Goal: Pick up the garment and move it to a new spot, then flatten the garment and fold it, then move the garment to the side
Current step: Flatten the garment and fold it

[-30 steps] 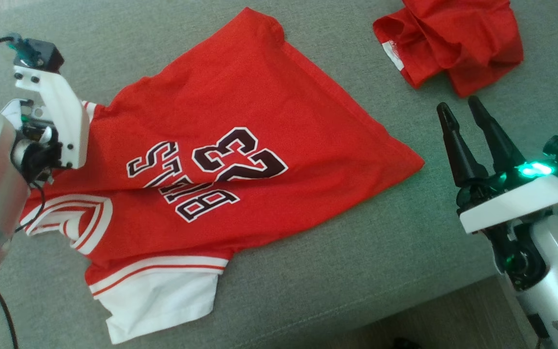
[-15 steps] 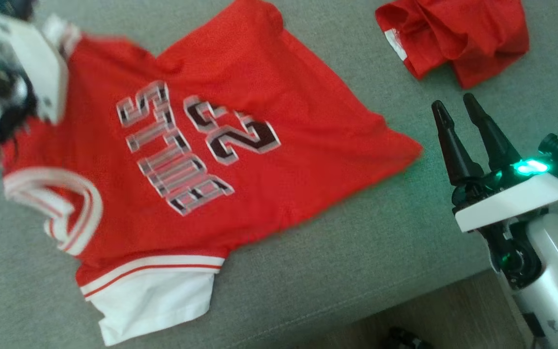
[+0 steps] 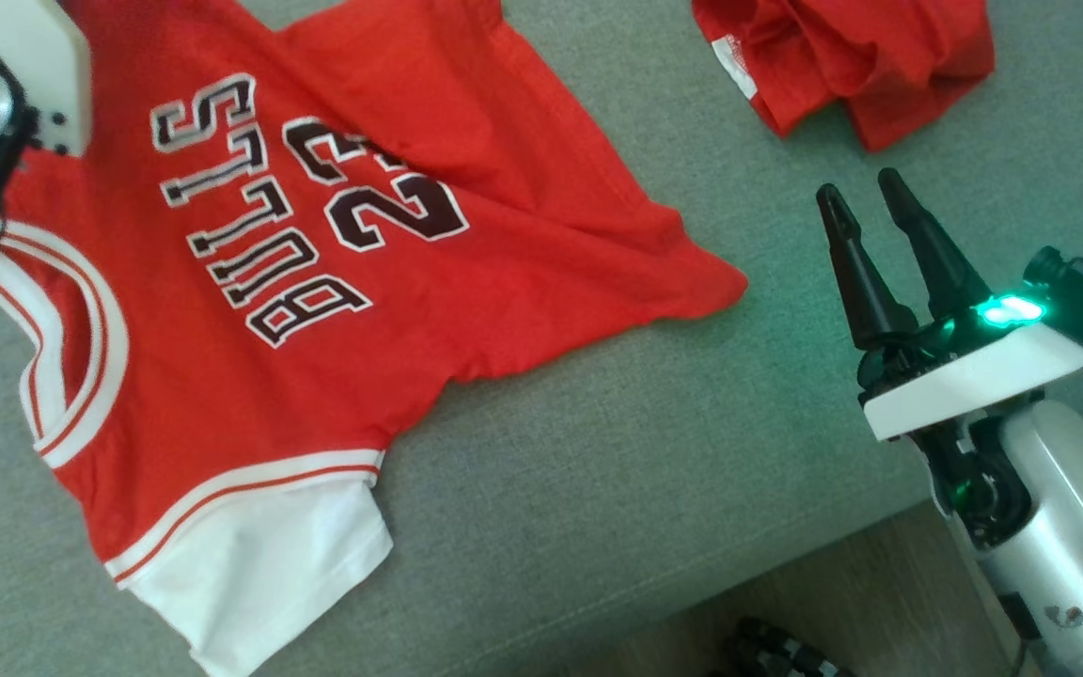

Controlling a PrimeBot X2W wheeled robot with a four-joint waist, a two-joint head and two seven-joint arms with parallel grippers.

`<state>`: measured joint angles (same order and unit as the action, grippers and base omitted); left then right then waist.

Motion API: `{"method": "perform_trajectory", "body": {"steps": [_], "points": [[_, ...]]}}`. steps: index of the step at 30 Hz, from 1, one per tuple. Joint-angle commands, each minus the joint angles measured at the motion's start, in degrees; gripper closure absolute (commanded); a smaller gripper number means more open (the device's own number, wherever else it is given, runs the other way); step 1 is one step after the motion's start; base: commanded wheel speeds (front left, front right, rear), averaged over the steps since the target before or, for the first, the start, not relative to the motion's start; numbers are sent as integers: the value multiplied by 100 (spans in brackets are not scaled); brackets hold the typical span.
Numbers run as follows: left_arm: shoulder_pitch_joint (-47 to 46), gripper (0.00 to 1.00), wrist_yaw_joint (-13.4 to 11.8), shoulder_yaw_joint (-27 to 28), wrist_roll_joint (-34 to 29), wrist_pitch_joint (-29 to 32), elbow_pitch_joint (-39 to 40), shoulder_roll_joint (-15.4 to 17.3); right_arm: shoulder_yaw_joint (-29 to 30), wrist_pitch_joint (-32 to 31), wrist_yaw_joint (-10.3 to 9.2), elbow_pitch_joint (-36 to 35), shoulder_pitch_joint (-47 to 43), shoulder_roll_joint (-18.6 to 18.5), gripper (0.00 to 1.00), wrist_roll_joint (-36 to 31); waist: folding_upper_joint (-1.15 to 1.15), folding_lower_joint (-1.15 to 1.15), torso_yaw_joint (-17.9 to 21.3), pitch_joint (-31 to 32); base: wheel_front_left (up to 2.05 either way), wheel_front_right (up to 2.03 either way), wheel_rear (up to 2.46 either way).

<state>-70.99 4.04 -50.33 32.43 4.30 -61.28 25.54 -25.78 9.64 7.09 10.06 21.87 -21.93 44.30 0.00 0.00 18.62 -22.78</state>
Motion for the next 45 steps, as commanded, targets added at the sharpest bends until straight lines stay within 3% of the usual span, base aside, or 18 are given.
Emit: {"method": "perform_trajectory", "body": {"steps": [1,8,16,22,26,33,39,45], "points": [[-281,0,16,145,22,-100,9,118,-52,75,40,-113,13,-23,0,19,0,0,-60,95,0,0,0],[-56,0,190,33,65,-631,-249,-120,175,176,40,51,-128,-80,0,-63,0,0,-379,669,0,0,0],[334,0,66,298,322,-1688,-40,-353,653,271,40,159,-514,25,0,-444,0,0,-807,1399,0,0,0],[1020,0,-444,772,528,-1921,867,-240,1219,390,40,86,-948,323,0,-943,0,0,-1094,1773,0,0,0],[1863,0,-959,1153,359,-1927,2182,113,1474,427,40,-53,-1196,549,0,-1146,0,0,-1234,1877,0,0,0],[3941,0,-1849,1947,263,-1929,4458,424,1679,475,40,-347,-1453,727,0,-1557,0,0,-1423,1973,0,0,0],[5503,0,-2217,2515,94,-1929,5622,247,1795,498,40,-396,-1693,787,0,-1965,0,0,-1548,2058,0,0,0],[6483,0,-2191,2962,-401,-1929,6198,-176,1936,520,40,-368,-1854,902,0,-2322,0,0,-1627,2139,0,0,0]]}}
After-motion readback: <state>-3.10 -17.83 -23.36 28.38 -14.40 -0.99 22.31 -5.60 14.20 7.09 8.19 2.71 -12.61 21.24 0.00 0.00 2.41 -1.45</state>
